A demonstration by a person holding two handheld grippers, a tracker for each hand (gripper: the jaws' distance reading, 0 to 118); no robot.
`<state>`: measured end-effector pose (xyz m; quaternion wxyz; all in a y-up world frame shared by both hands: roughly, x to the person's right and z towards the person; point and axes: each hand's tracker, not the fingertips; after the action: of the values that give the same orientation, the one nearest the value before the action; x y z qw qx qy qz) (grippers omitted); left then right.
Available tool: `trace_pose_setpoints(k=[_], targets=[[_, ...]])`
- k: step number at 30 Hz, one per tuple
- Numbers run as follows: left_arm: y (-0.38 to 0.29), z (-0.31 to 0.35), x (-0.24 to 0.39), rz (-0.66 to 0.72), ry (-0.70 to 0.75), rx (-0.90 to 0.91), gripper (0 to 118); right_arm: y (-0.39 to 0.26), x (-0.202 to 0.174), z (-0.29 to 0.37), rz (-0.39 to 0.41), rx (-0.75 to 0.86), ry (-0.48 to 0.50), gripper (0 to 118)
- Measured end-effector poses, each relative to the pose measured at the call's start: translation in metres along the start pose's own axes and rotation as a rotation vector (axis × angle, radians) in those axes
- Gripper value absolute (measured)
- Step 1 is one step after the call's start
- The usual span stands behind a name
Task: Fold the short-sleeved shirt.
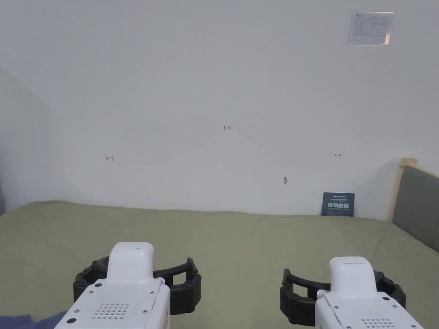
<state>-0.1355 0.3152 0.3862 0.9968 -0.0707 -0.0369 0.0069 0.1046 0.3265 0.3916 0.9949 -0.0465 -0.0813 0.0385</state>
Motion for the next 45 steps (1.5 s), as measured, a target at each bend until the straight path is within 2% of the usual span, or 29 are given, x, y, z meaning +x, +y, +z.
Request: trace_pose_setpoints(k=[25, 27, 28, 29, 30, 31, 32, 33, 34, 35, 39, 45], targets=[[0.0, 0.006, 0.004, -0.017, -0.011, 0.005, 118, 0.0, 0.0, 0.002, -0.01, -0.013, -0.005, 118], [-0.001, 0.006, 0.004, -0.022, -0.011, -0.002, 118, 0.001, 0.0, 0.001, -0.01, -0.026, -0.022, 115], [-0.001, 0.006, 0.004, -0.03, -0.012, -0.008, 113, 0.001, 0.0, 0.001, -0.013, -0.024, -0.017, 104], [-0.001, 0.006, 0.004, -0.037, -0.013, -0.018, 113, 0.002, 0.0, 0.001, -0.016, -0.047, -0.004, 104], [-0.002, 0.007, 0.003, -0.033, -0.021, -0.008, 106, 0.004, 0.0, 0.002, -0.017, -0.069, 0.013, 96], [-0.003, 0.007, 0.003, -0.025, -0.027, 0.002, 84, 0.003, 0.0, 0.003, -0.016, -0.05, 0.013, 70], [-0.003, 0.003, 0.004, -0.024, -0.021, -0.006, 33, 0.002, -0.002, 0.003, -0.023, -0.028, 0.0, 17], [-0.006, 0.001, 0.006, -0.012, 0.009, -0.032, 4, -0.002, 0.001, 0.003, -0.048, -0.029, -0.074, 0], [-0.006, 0.0, 0.004, -0.009, -0.026, -0.027, 4, -0.003, 0.002, 0.006, -0.025, -0.03, -0.026, 0], [-0.007, 0.0, 0.003, 0.0, -0.037, -0.038, 4, -0.001, 0.005, 0.006, -0.035, -0.048, -0.002, 0], [-0.011, -0.001, 0.003, -0.015, -0.023, -0.04, 4, -0.005, 0.004, 0.007, -0.005, -0.033, -0.023, 0], [-0.011, -0.003, -0.009, -0.02, -0.005, -0.044, 4, -0.003, -0.005, 0.004, -0.001, -0.046, -0.01, 0]])
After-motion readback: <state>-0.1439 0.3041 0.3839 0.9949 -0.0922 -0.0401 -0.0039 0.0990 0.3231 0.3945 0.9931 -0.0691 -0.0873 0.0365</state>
